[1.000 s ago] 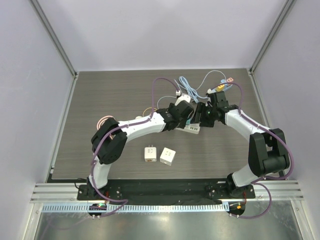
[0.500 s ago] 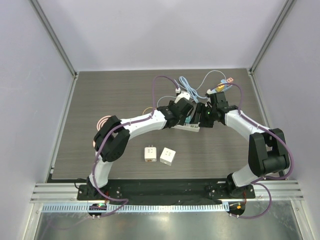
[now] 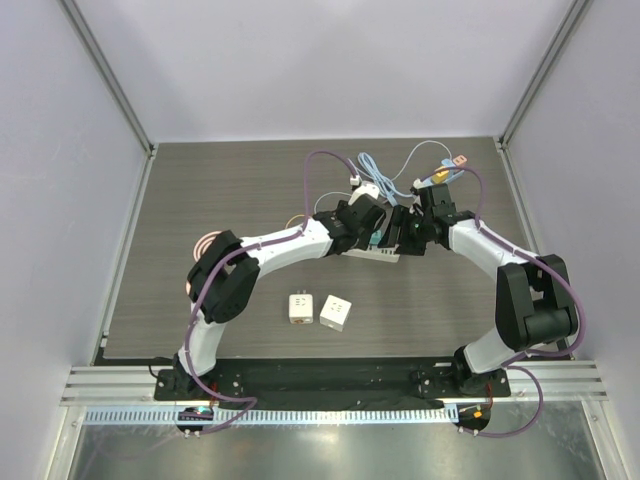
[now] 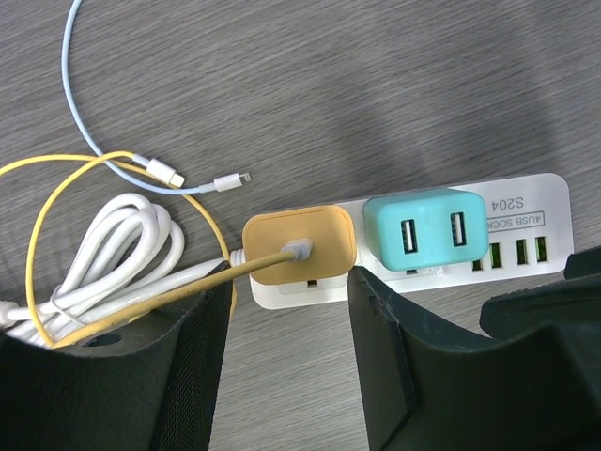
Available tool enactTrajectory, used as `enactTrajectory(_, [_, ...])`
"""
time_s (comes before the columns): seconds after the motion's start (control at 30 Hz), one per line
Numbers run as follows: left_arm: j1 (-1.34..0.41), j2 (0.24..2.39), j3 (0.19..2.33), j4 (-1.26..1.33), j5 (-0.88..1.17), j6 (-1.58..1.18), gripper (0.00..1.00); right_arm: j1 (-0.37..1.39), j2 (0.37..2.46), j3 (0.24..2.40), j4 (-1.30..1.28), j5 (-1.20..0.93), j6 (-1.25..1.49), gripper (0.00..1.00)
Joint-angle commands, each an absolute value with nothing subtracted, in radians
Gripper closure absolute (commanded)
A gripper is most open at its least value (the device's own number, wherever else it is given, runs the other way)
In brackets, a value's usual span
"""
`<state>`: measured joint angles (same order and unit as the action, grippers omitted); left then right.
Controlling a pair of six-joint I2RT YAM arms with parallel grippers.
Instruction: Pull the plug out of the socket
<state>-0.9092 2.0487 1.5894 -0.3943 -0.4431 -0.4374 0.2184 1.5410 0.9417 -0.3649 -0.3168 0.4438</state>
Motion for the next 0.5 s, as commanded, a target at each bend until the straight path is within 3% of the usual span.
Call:
enactTrajectory(0.0, [-0.902, 1.999, 1.589, -0.388, -0.437, -0.436, 0.47, 0.216, 1.536, 0.939, -0.331, -0.328, 0.446, 0.39])
enactTrajectory(0.27, [-0.897, 1.795, 1.499, -0.466, -0.233, -0.459, 0.46, 0.216, 1.536, 0.934, -0.327, -0.341, 0.448, 0.40])
enactTrajectory(0.47, [-0.819, 1.776, 1.702, -0.653, -0.040, -0.532, 0.44, 0.216, 1.534, 0.933, -0.321, -0.344, 0.452, 0.39])
